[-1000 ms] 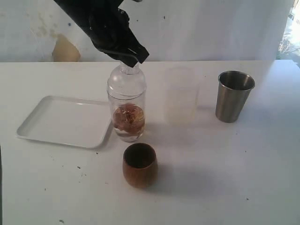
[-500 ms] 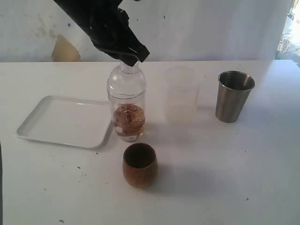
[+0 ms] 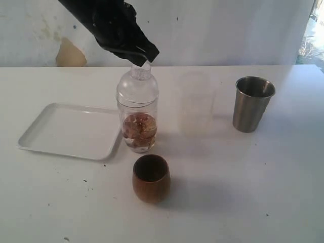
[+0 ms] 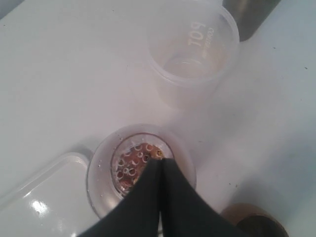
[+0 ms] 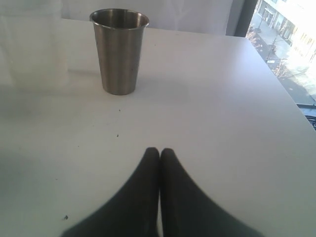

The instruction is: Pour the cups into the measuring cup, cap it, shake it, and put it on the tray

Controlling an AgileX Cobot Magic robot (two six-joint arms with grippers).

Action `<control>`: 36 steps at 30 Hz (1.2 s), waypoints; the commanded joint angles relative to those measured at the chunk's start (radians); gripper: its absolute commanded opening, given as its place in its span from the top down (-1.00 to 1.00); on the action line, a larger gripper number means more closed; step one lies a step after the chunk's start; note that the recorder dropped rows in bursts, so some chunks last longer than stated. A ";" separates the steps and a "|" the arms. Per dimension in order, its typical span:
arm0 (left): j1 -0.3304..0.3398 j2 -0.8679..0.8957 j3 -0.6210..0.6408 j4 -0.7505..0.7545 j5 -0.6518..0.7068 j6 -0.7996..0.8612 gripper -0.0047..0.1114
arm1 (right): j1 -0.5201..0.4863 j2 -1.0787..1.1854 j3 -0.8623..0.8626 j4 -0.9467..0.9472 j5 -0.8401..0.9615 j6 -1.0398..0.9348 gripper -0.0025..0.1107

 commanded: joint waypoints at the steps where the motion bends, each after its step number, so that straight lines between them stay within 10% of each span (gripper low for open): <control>1: -0.004 -0.031 -0.002 -0.001 -0.025 -0.002 0.92 | -0.007 -0.006 0.007 -0.001 -0.012 0.002 0.96; 36: -0.002 -0.035 0.164 0.109 -0.143 -0.051 0.92 | -0.007 -0.006 0.007 -0.001 -0.012 0.002 0.96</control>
